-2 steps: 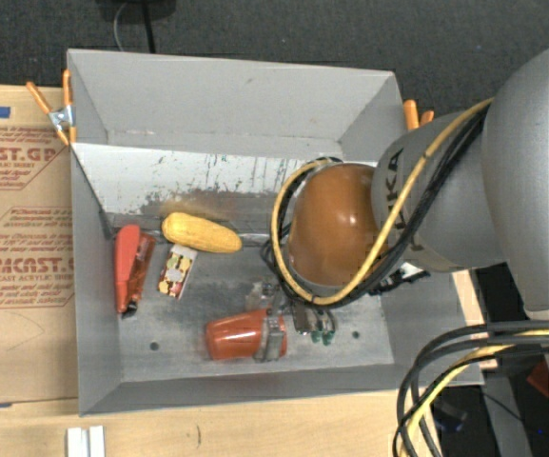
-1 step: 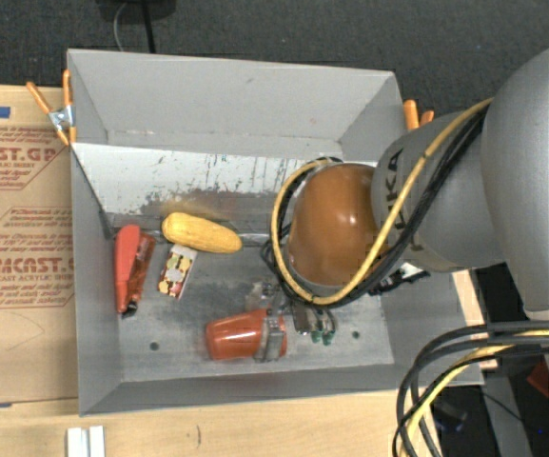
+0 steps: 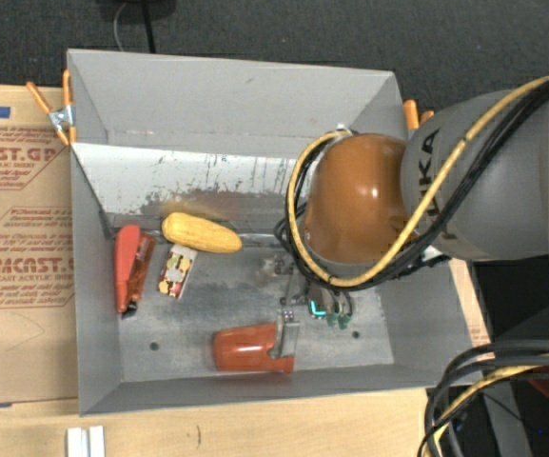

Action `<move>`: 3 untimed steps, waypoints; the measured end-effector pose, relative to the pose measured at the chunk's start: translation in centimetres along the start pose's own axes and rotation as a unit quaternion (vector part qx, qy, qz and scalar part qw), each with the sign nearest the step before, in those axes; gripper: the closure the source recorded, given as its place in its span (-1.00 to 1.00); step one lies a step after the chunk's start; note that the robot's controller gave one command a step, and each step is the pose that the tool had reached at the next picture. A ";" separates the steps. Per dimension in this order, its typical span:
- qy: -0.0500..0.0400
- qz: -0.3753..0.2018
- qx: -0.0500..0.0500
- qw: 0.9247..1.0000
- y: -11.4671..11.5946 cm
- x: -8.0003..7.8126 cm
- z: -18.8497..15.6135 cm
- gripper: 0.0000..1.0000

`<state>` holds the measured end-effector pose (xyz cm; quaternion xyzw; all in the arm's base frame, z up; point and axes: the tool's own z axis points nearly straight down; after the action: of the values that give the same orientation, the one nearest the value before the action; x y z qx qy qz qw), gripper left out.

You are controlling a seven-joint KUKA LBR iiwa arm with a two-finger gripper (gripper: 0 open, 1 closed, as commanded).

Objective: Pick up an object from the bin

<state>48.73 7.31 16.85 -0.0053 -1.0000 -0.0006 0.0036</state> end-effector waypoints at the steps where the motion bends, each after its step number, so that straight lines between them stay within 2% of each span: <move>1: -0.008 0.008 -0.001 1.000 -0.1 -0.4 -5.6 -1.00; 2: -0.006 -0.034 -0.001 0.999 -0.1 -0.3 -2.3 -1.00; 3: -0.005 -0.143 0.000 0.990 -0.4 -0.2 0.6 -1.00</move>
Offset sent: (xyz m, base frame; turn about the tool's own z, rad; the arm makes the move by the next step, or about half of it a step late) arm -0.0024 0.0008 -0.0791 -0.3302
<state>48.93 6.95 16.26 0.1374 -0.9905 -0.0012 -0.0013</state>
